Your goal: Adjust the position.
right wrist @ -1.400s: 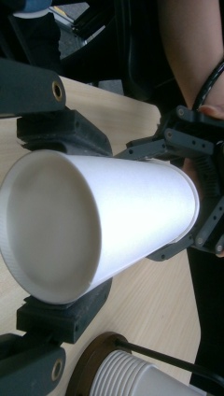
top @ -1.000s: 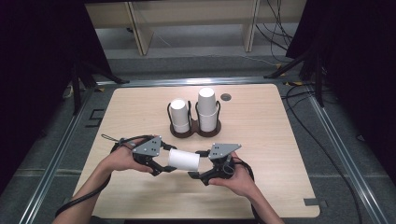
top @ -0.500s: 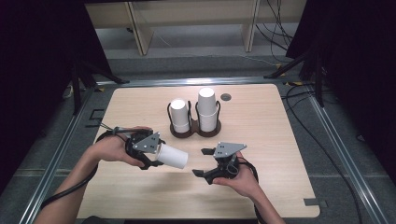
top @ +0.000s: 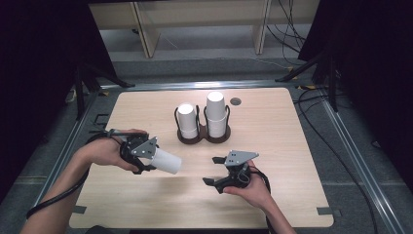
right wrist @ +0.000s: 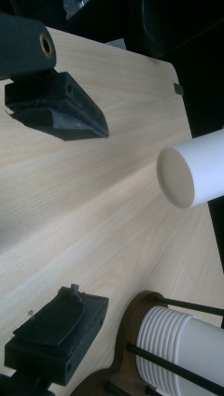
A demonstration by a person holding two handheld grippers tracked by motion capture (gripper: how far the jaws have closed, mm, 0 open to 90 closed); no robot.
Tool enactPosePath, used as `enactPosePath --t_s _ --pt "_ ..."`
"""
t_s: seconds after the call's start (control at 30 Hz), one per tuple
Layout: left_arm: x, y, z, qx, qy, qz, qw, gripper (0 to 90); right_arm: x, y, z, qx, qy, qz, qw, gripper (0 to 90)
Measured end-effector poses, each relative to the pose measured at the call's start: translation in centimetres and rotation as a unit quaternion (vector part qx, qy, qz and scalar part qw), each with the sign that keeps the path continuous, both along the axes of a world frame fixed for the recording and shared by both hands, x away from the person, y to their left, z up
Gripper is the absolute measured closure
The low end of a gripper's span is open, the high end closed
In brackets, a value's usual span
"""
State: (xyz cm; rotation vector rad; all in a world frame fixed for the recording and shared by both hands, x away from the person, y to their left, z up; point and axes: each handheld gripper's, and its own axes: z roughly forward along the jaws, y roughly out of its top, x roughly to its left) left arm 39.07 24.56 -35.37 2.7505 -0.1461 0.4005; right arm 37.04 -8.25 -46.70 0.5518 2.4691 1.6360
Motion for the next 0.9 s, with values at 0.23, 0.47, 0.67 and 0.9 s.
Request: enactPosePath --t_s 0.23,0.47,0.67,0.9 --pt "0.0 0.4 0.5 0.040 -0.017 0.003 0.9990 32.9 -0.1 0.0 -0.1 0.001 0.004 0.000 1.0000 16.5" --pt "0.2 1.0 1.0 0.062 -0.027 0.009 0.9977 33.8 -0.1 0.0 -0.4 0.002 0.001 0.003 1.0000 16.5" --pt "0.2 1.2 1.1 0.082 -0.028 0.010 0.9962 34.8 0.0 0.0 -0.4 0.003 -0.002 0.003 1.0000 16.6" --pt "0.0 1.2 1.6 0.132 -0.025 0.009 0.9909 35.3 0.0 0.3 -0.4 0.007 0.006 0.008 0.9999 16.7"
